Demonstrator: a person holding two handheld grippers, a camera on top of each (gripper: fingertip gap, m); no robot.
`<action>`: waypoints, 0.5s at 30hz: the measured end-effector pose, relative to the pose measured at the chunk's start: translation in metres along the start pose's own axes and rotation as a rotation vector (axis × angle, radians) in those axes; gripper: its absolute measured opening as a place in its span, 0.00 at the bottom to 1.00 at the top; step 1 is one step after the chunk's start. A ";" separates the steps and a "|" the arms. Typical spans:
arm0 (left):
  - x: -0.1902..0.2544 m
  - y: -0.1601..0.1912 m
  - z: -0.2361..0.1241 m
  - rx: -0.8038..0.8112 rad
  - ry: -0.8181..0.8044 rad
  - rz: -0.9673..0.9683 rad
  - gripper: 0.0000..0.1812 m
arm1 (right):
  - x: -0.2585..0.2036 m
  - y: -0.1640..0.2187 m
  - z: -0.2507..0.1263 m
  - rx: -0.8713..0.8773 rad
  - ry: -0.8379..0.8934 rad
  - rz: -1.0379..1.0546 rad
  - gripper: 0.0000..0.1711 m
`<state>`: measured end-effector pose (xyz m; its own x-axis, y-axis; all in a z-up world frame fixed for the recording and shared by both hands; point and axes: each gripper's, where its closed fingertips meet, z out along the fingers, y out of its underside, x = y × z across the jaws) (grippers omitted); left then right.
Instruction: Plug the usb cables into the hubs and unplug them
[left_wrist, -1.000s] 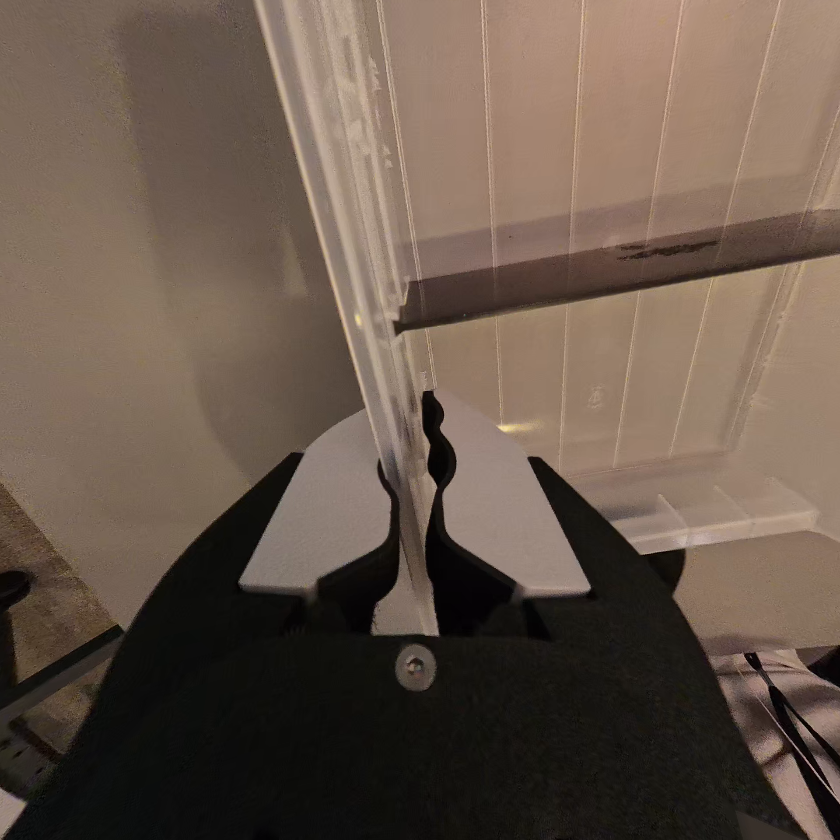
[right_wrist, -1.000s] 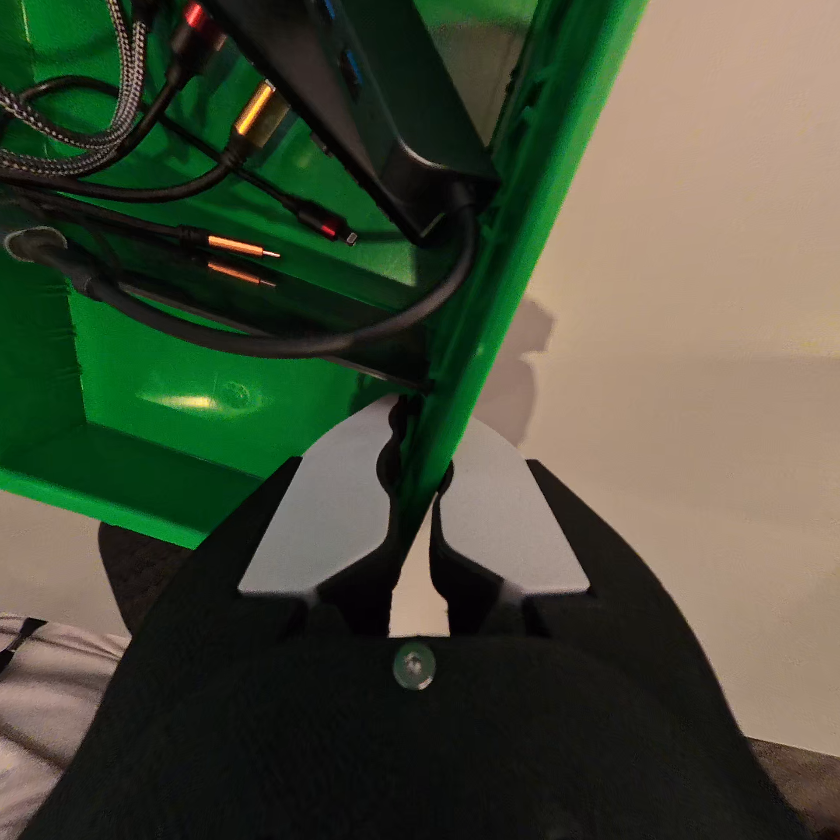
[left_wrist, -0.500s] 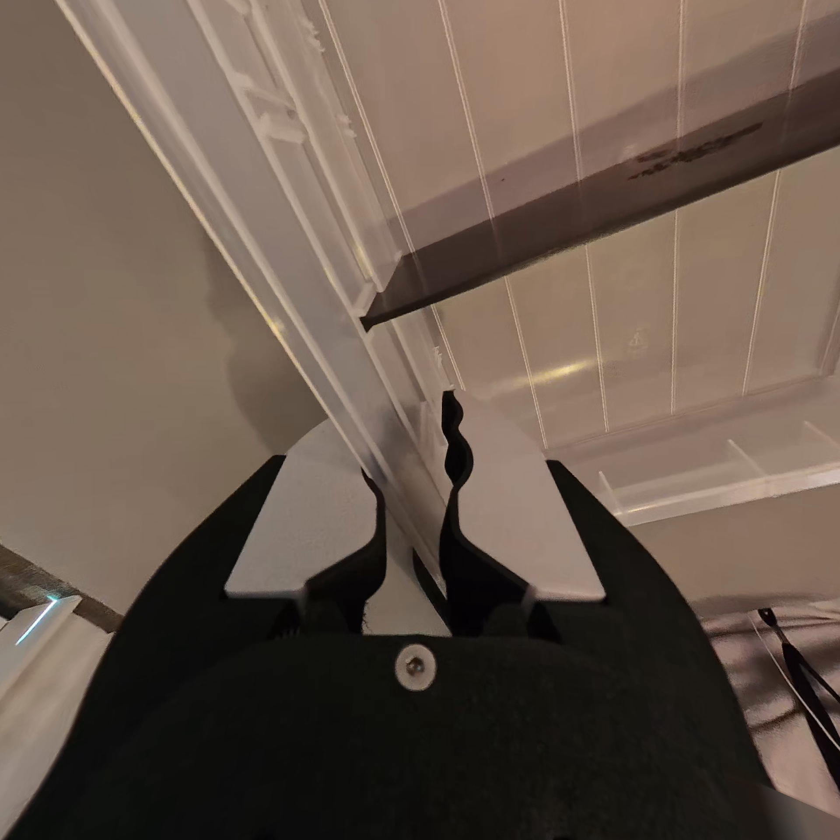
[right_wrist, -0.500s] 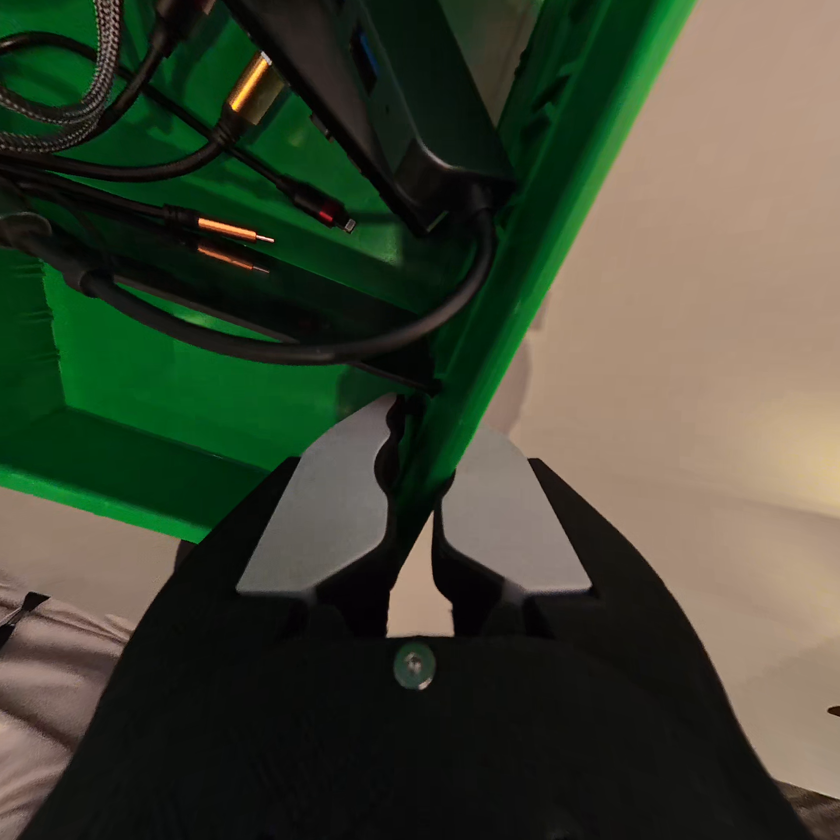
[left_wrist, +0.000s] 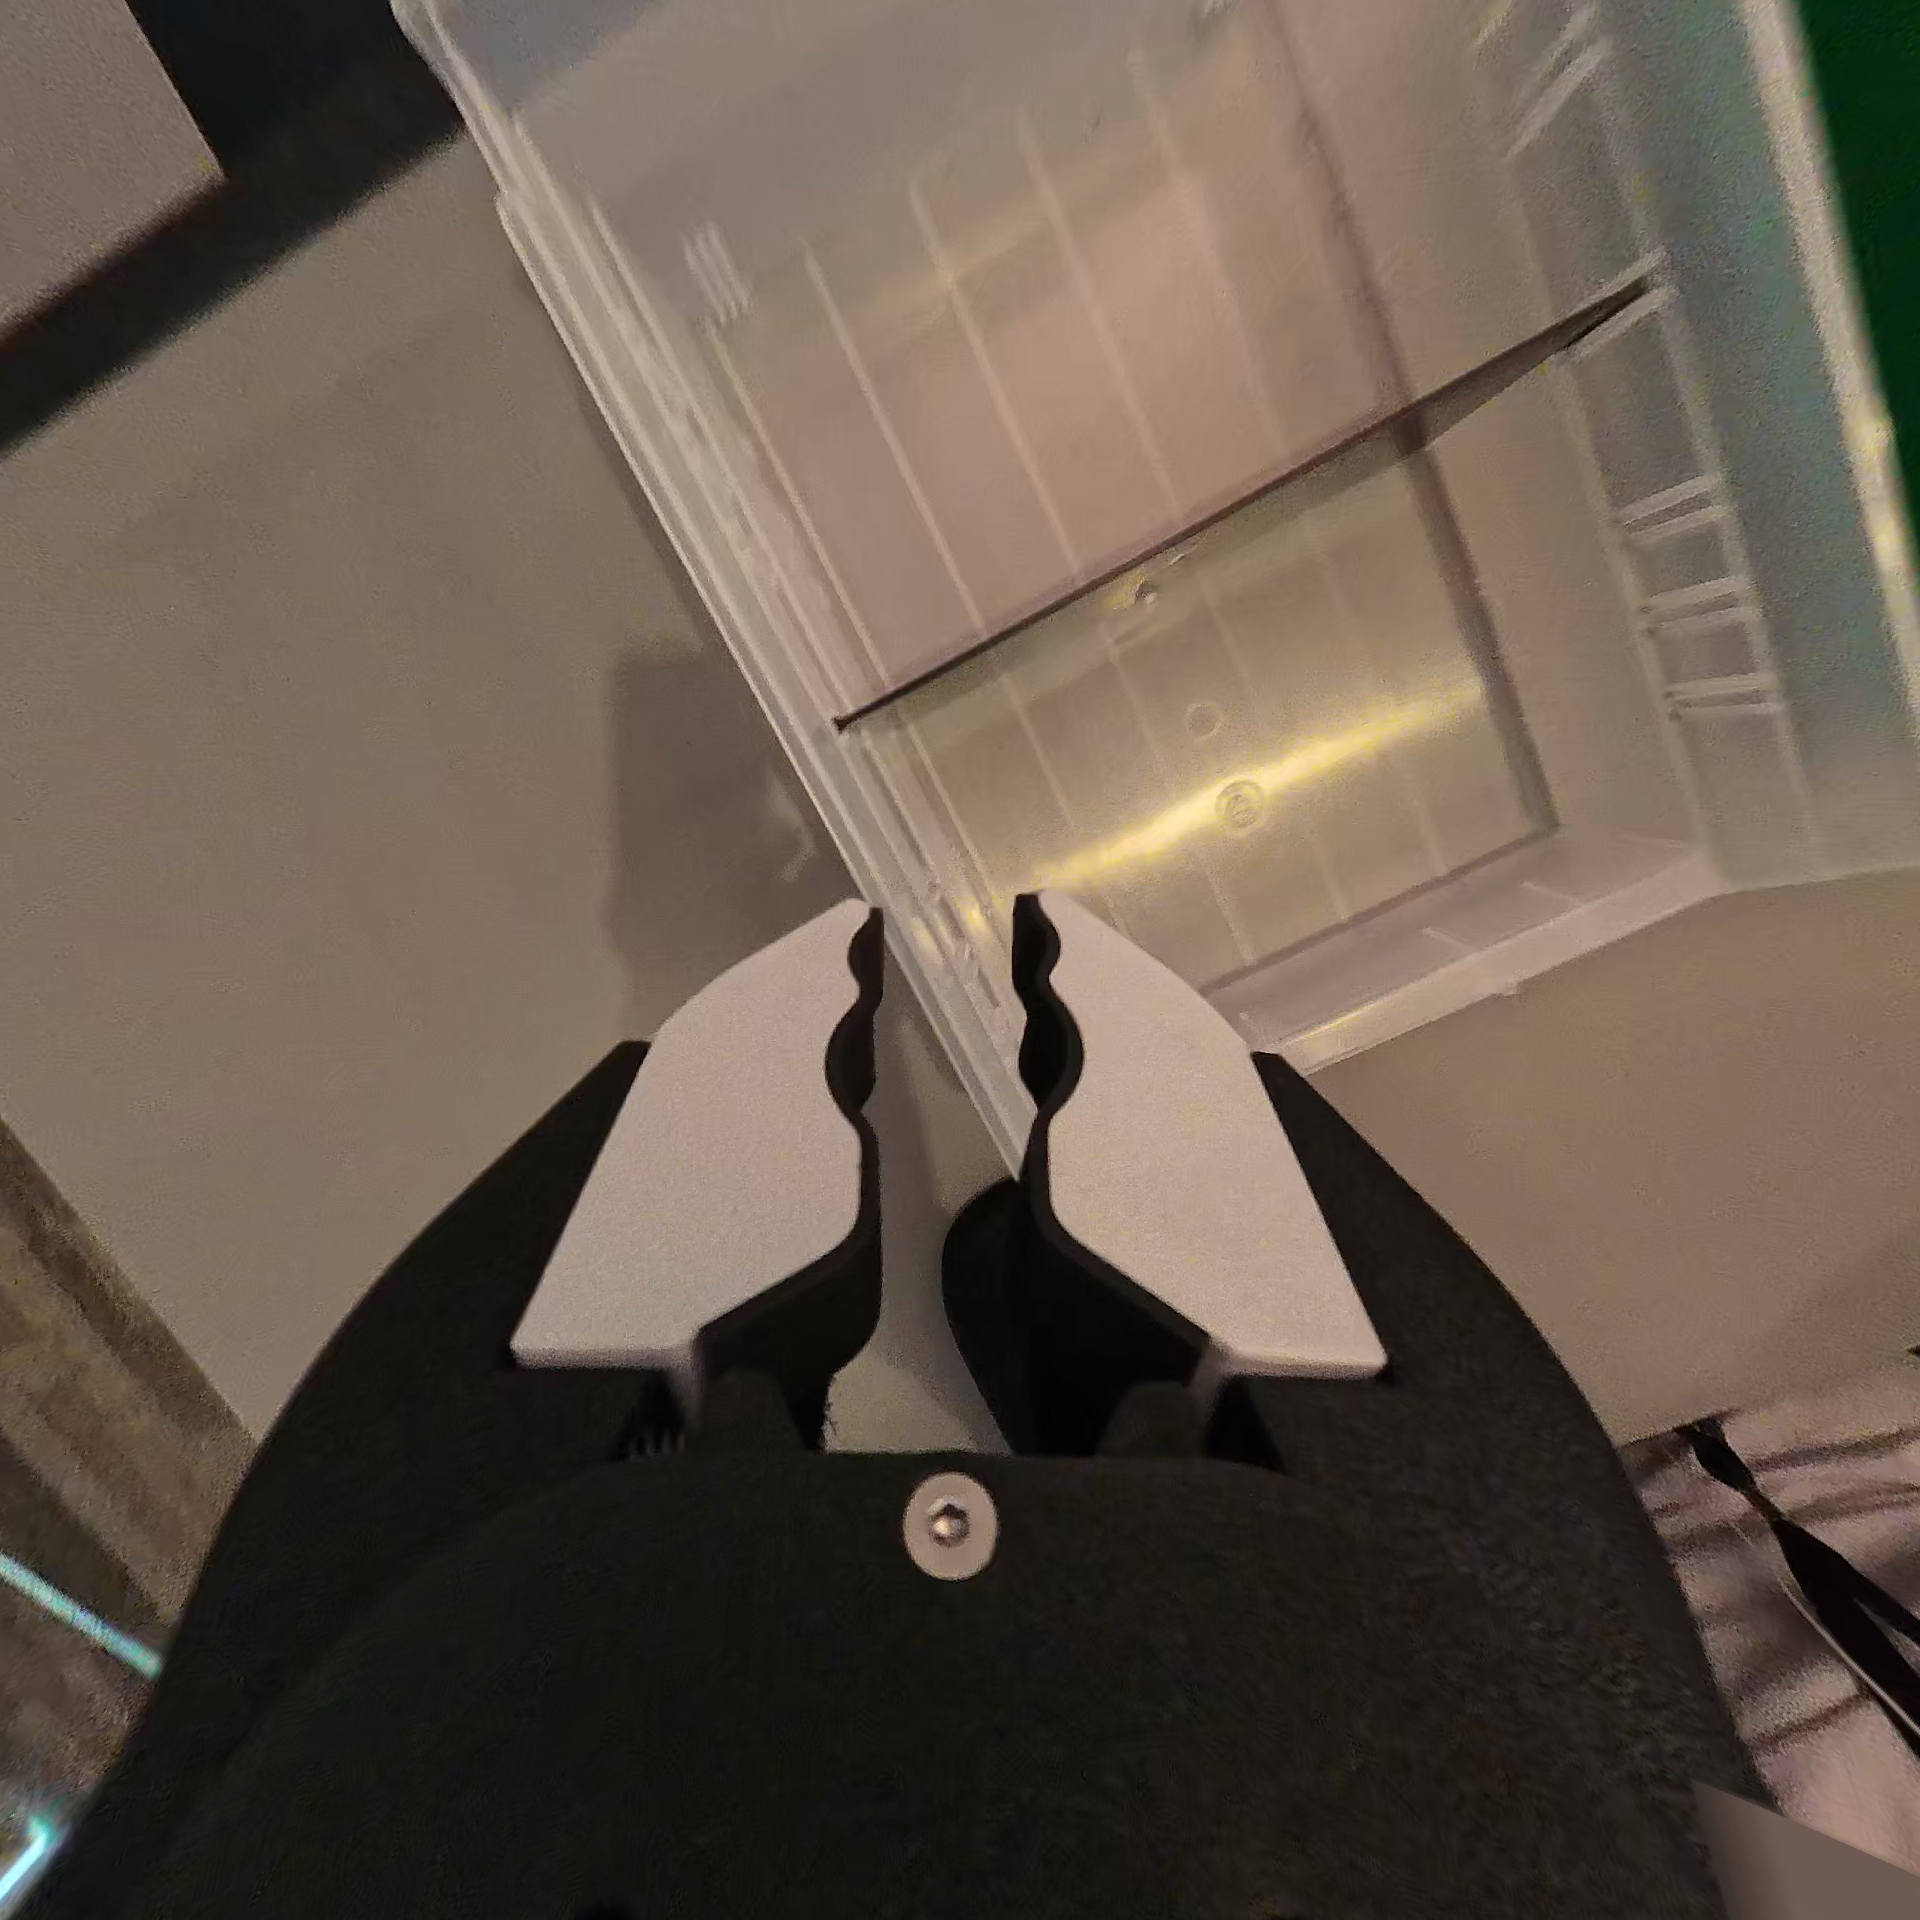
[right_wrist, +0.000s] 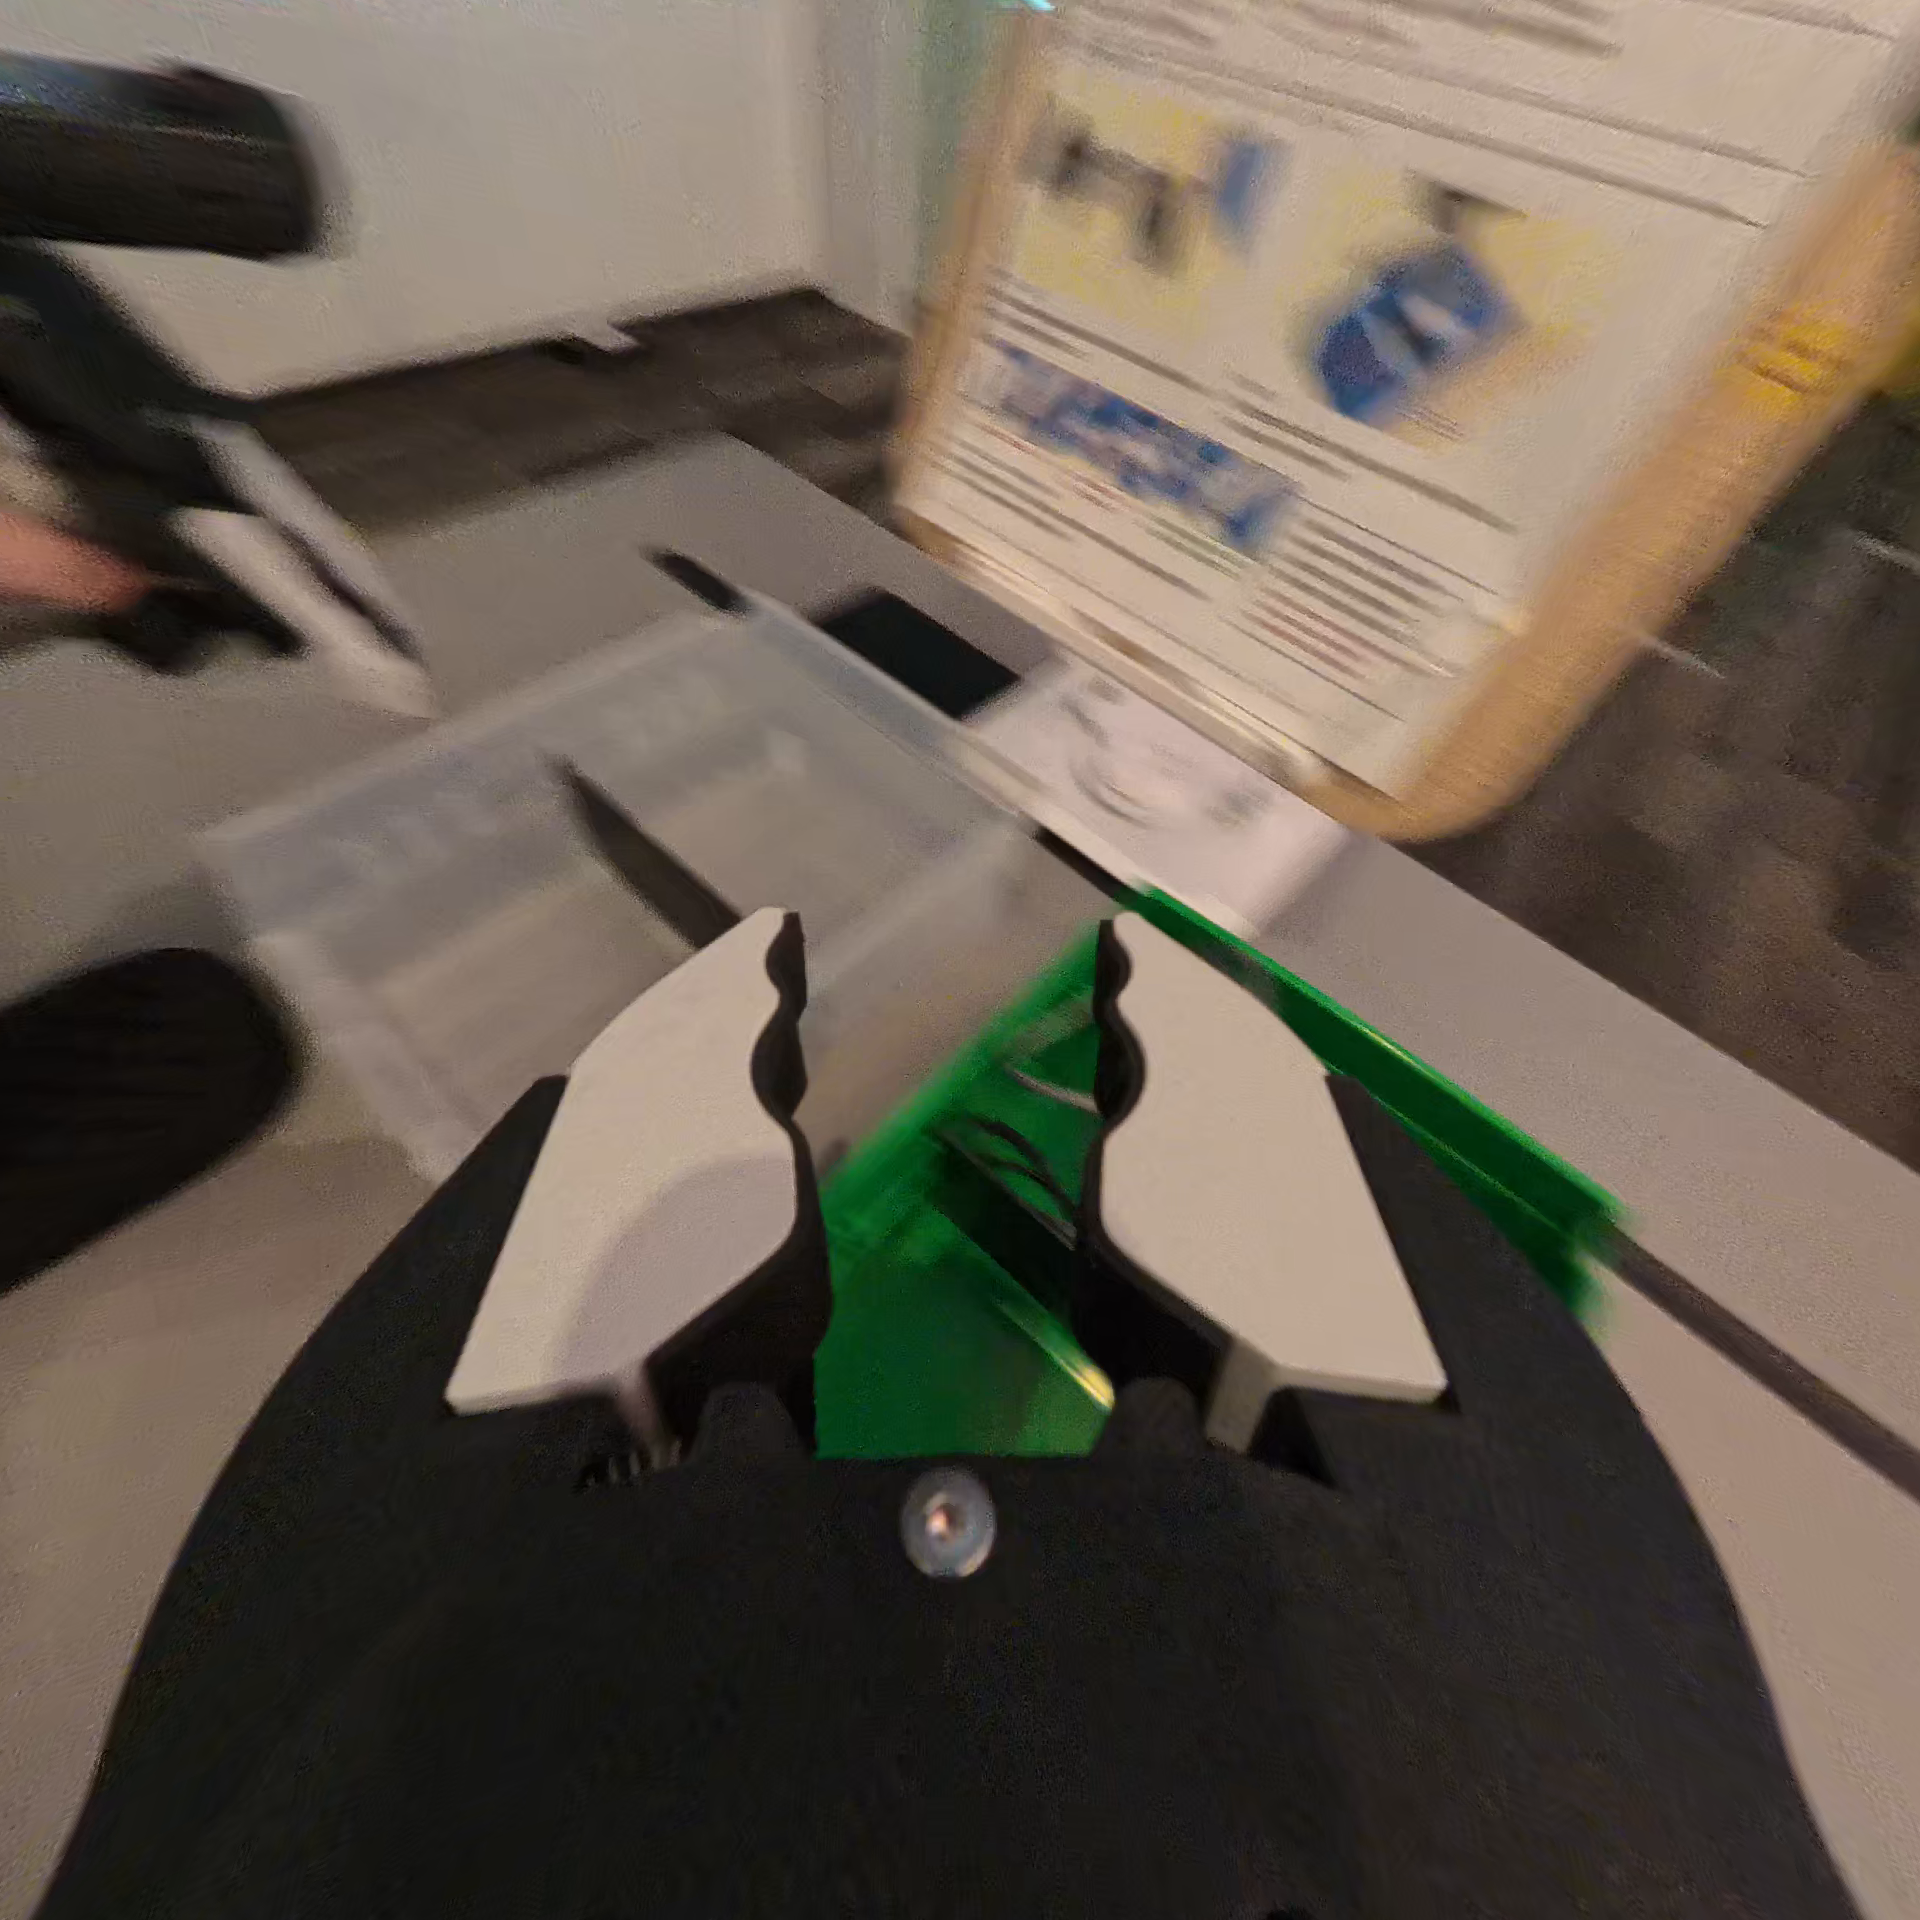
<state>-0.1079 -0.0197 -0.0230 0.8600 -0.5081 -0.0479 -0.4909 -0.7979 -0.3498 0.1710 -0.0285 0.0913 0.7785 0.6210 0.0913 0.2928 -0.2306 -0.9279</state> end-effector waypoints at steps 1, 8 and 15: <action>0.003 -0.004 -0.005 0.035 0.002 0.017 0.13 | -0.027 -0.002 0.012 0.009 -0.088 0.002 0.31; 0.026 -0.012 -0.019 0.114 0.060 0.112 0.13 | -0.078 0.079 0.116 -0.493 -0.170 0.133 0.31; 0.038 -0.015 -0.025 0.147 0.090 0.159 0.13 | -0.076 0.127 0.139 -0.787 -0.065 0.240 0.31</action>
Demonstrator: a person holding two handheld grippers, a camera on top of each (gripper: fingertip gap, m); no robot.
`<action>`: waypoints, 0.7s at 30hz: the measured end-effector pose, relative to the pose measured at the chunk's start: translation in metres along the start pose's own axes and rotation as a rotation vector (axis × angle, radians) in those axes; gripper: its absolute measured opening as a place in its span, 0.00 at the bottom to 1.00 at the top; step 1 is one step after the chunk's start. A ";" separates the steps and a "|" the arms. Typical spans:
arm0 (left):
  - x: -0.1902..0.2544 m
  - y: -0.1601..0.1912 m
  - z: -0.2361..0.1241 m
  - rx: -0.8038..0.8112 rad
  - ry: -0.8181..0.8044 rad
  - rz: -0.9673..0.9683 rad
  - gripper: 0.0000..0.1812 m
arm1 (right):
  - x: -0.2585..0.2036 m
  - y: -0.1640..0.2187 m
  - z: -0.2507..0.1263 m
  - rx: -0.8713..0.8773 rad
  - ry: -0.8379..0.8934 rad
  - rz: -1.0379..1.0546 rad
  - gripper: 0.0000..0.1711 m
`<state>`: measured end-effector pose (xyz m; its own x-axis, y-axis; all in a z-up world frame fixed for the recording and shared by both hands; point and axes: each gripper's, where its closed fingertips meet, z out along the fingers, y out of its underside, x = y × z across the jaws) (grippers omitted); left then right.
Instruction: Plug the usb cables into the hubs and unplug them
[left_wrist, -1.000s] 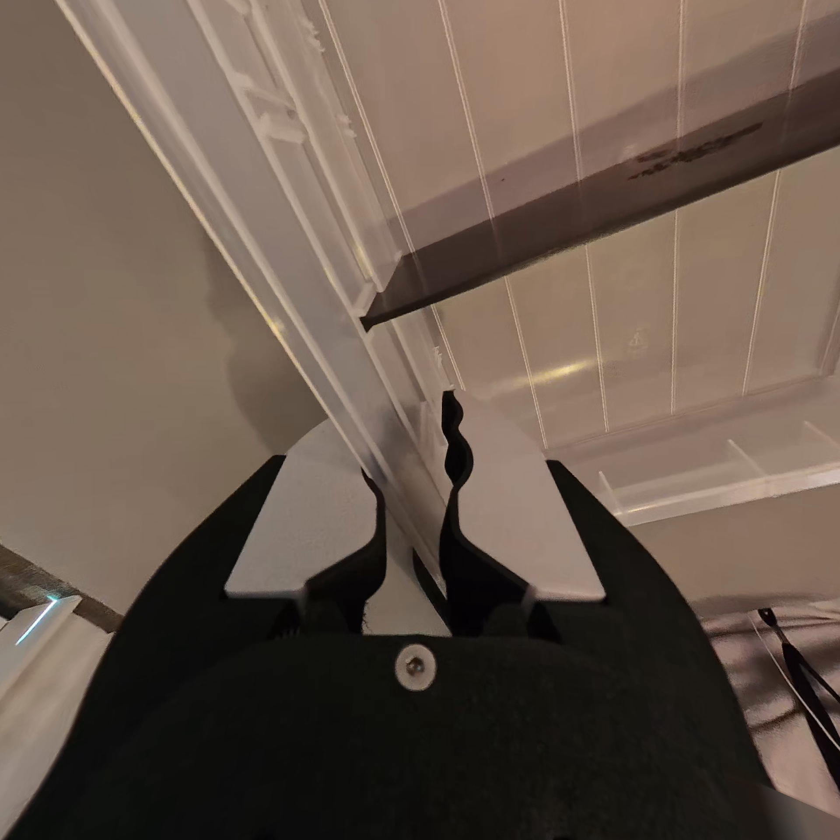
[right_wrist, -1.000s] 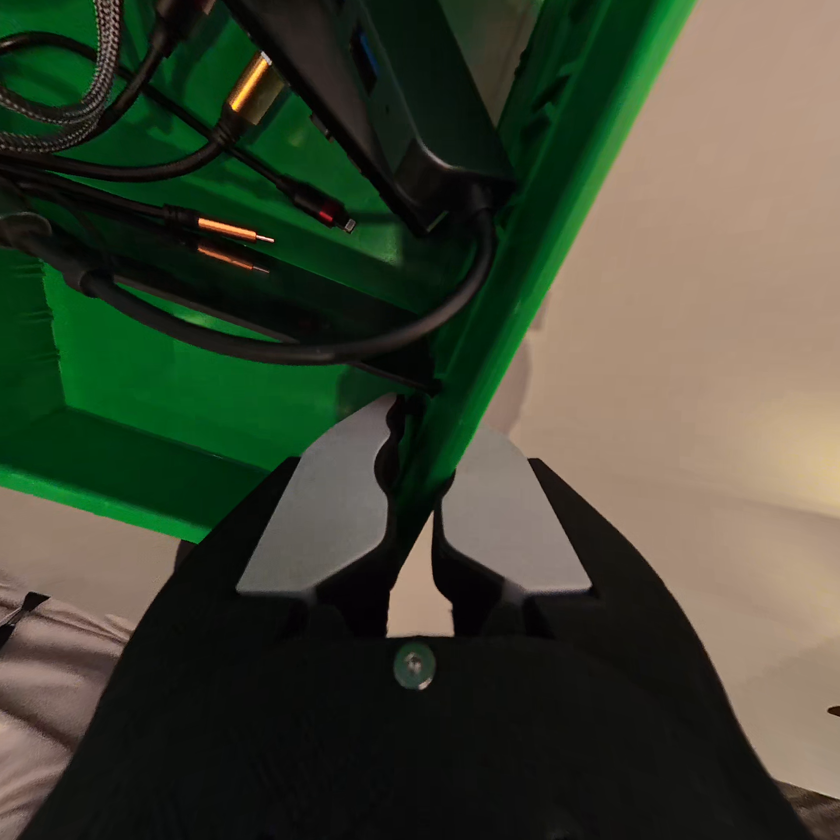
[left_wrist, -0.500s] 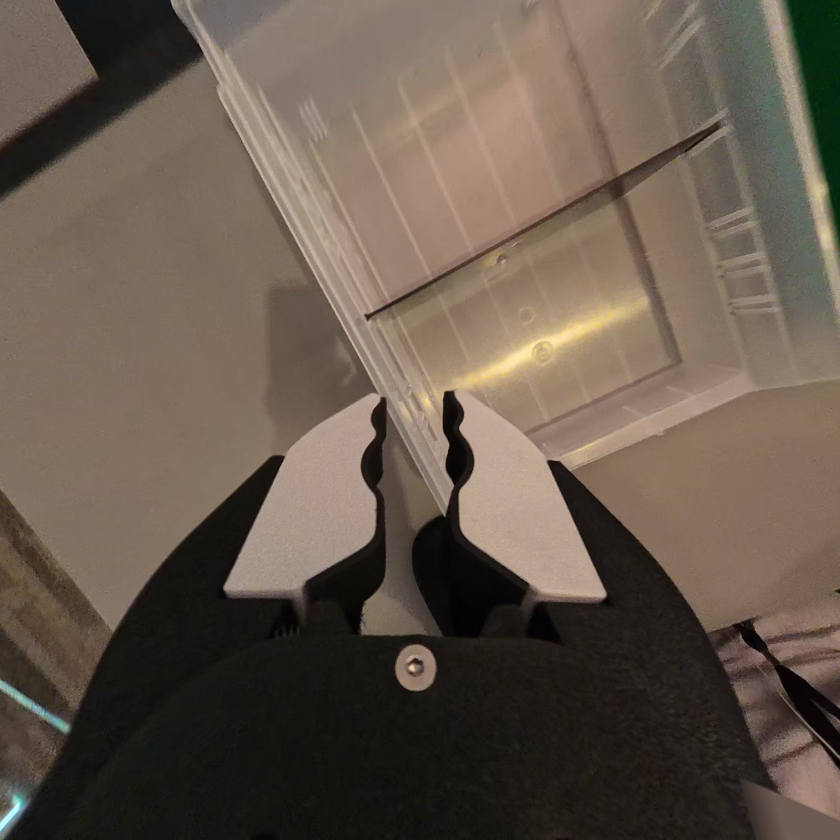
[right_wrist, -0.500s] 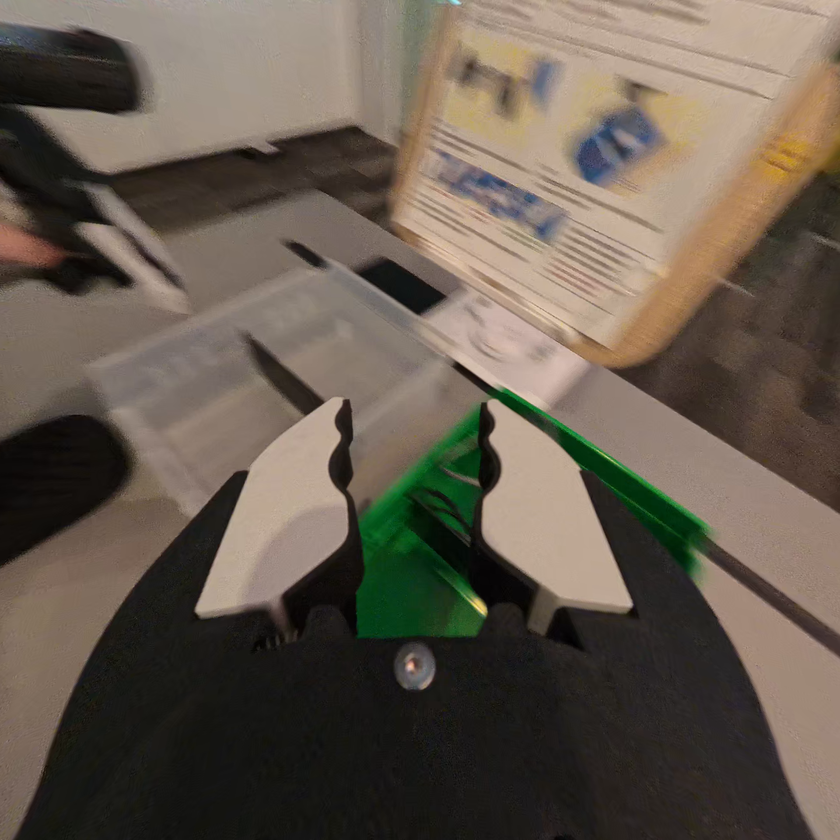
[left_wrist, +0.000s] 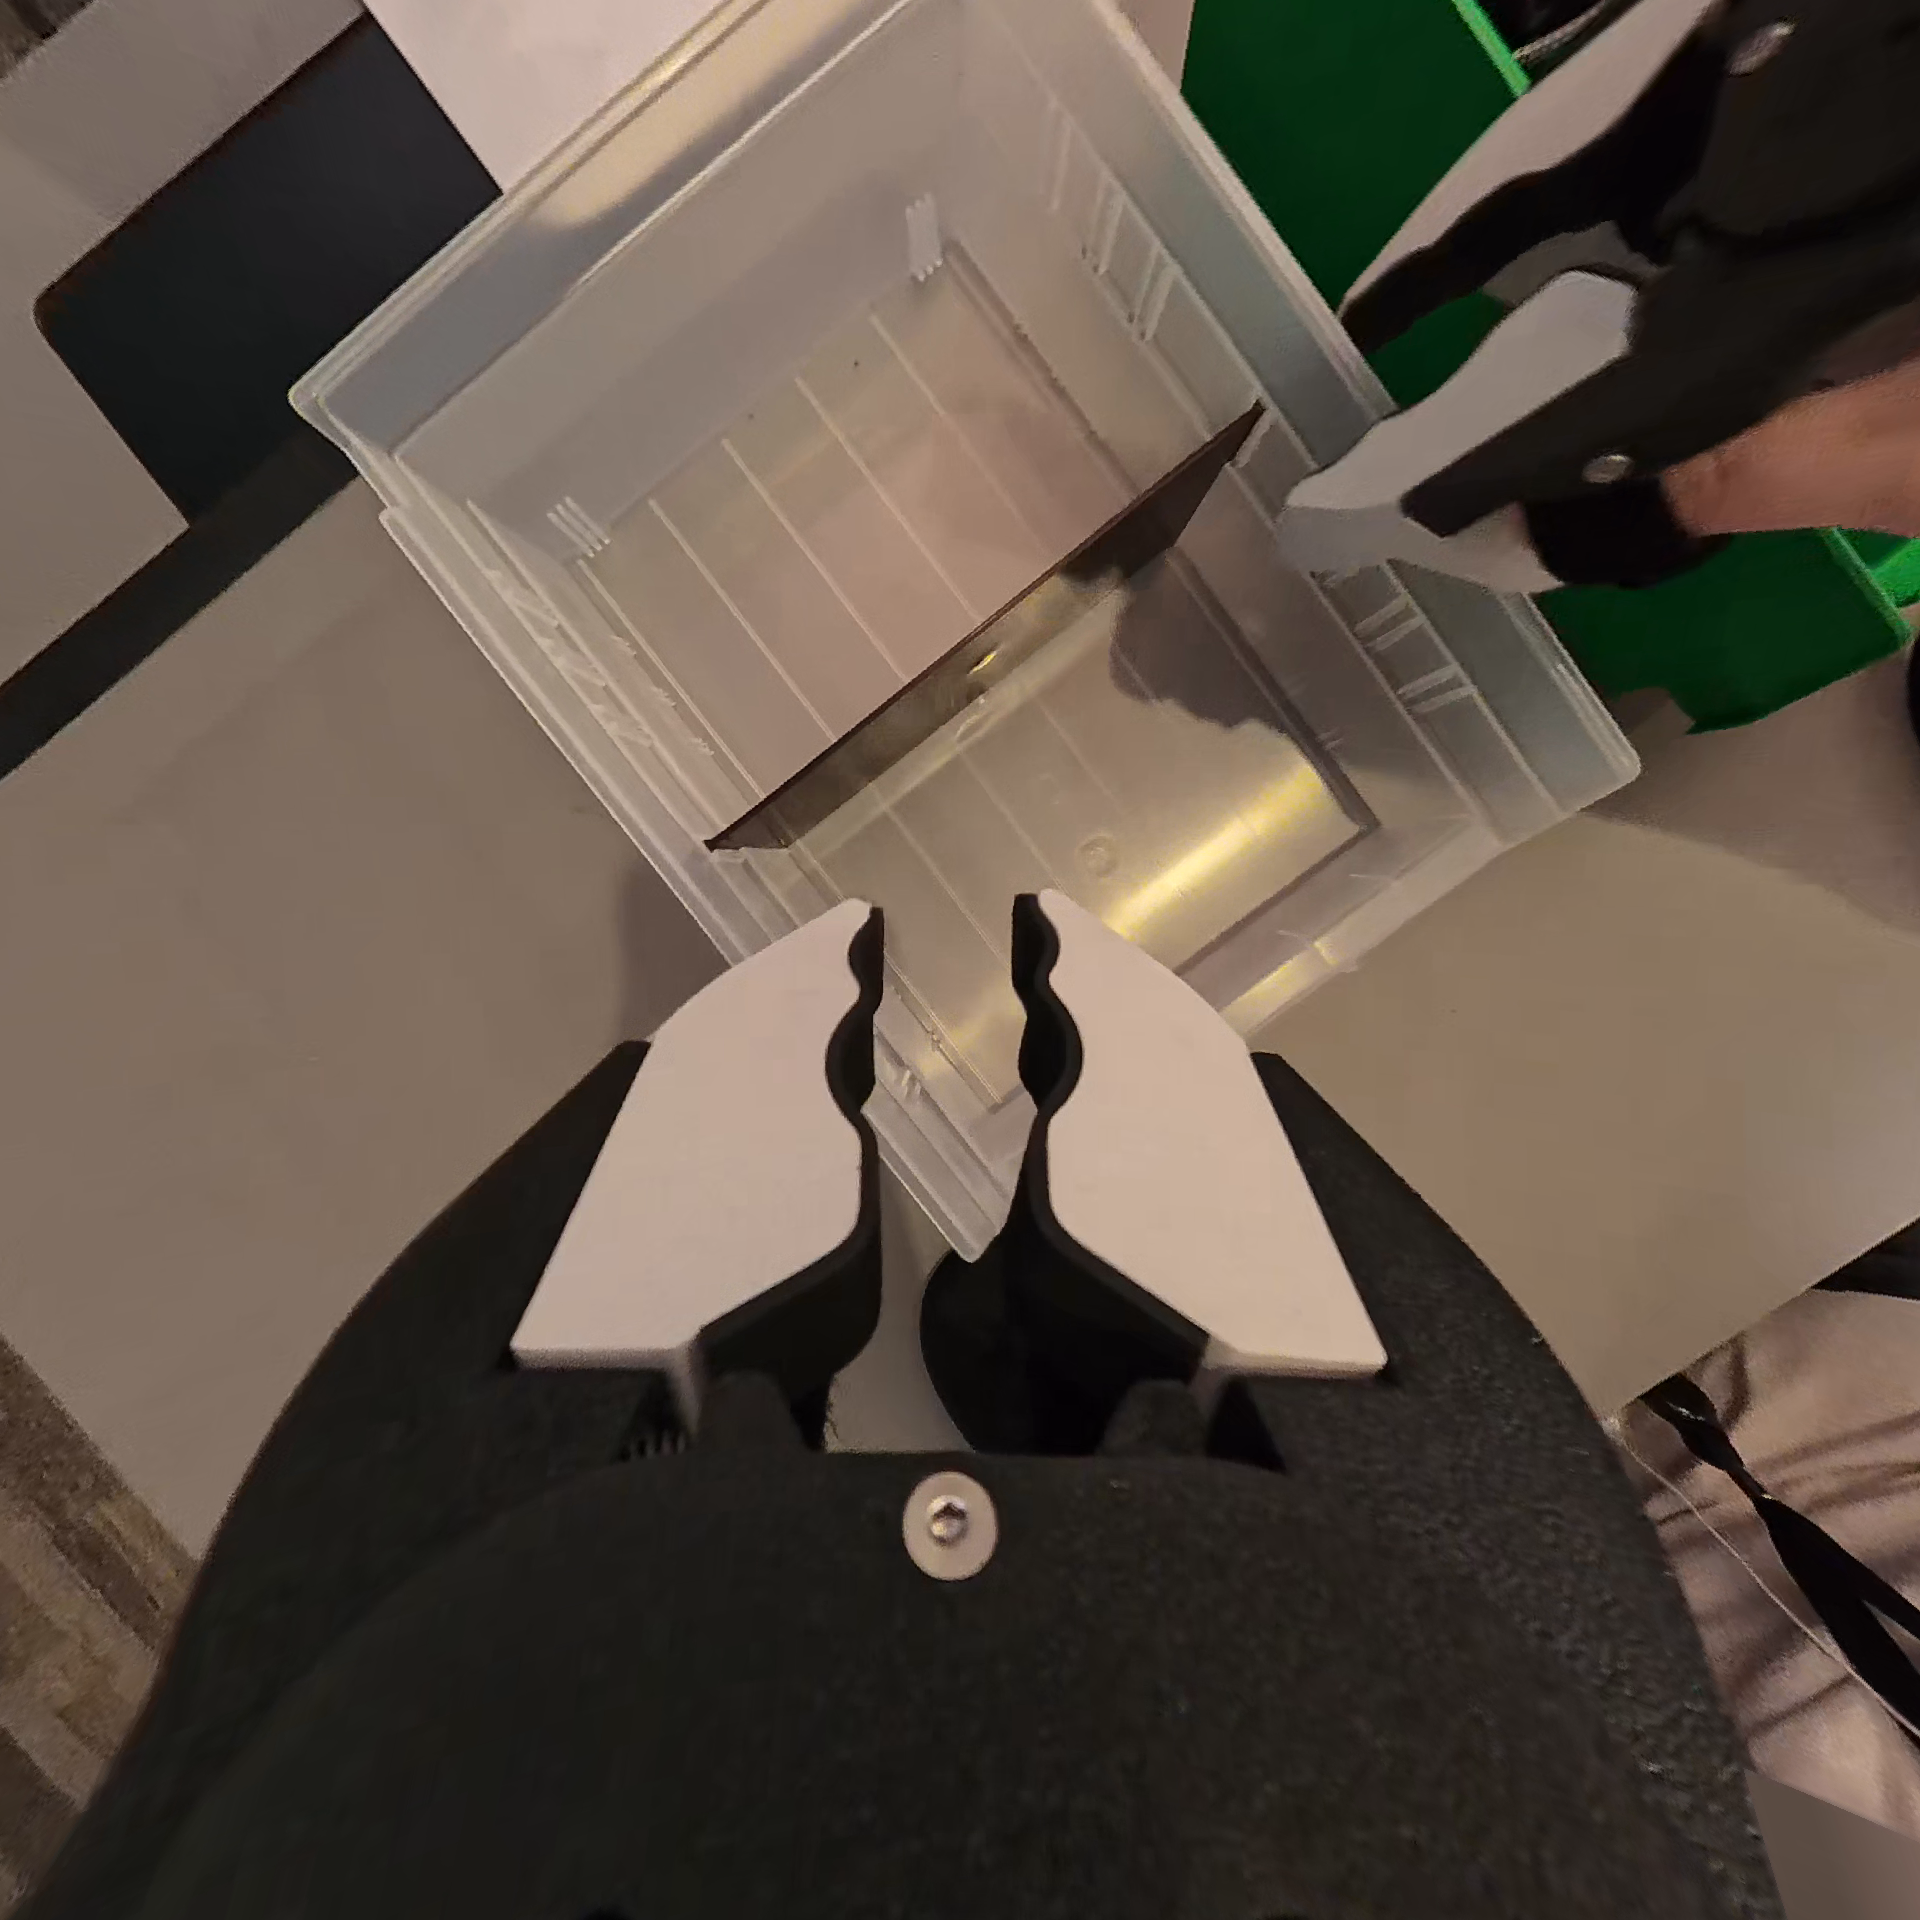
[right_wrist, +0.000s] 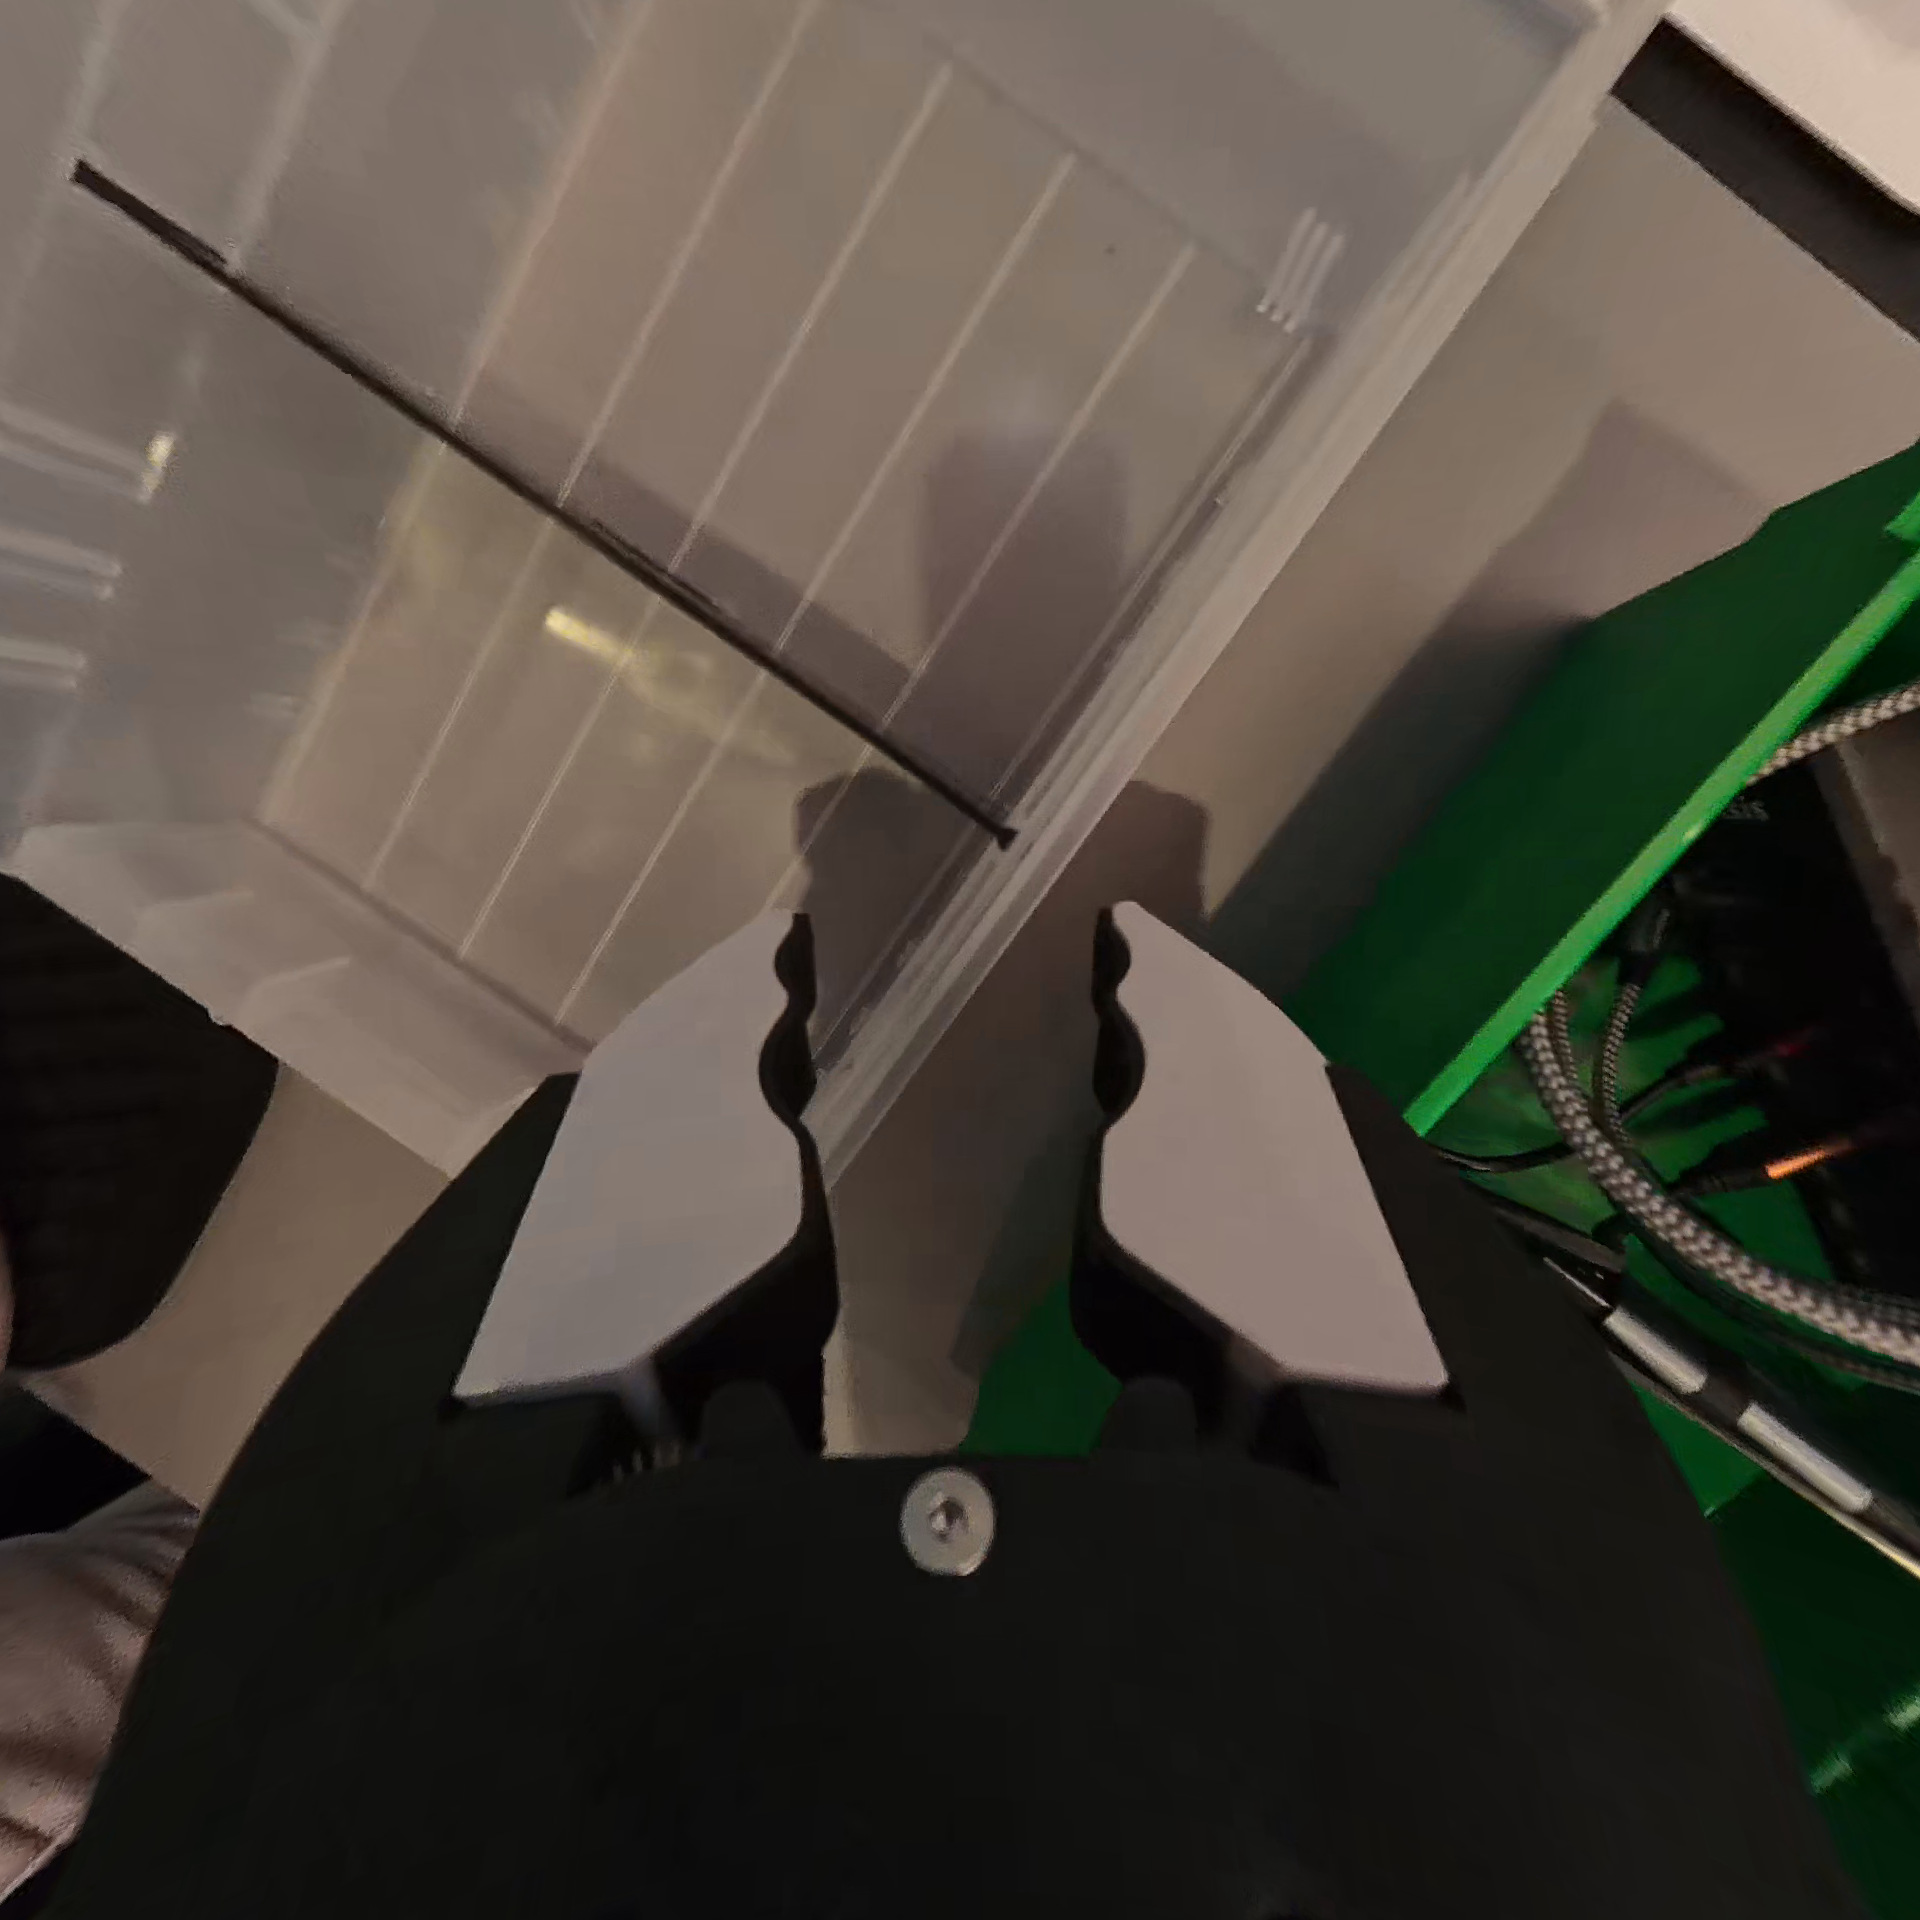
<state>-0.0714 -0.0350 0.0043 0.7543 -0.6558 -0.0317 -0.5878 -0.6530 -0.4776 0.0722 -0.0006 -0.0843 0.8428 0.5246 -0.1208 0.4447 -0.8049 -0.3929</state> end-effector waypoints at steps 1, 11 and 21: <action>0.002 0.000 -0.001 0.006 0.005 0.007 0.13 | -0.001 0.001 0.003 -0.029 -0.001 0.021 0.30; 0.009 -0.002 -0.011 0.051 0.040 0.030 0.12 | -0.007 0.022 0.045 -0.221 -0.021 0.275 0.10; 0.013 -0.032 -0.077 0.421 0.029 -0.030 0.15 | -0.016 0.018 0.042 -0.321 -0.058 0.301 0.03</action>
<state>-0.0657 -0.0516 0.0869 0.7572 -0.6531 0.0102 -0.3899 -0.4645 -0.7951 0.0542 -0.0115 -0.1281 0.9349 0.2609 -0.2407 0.2613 -0.9648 -0.0308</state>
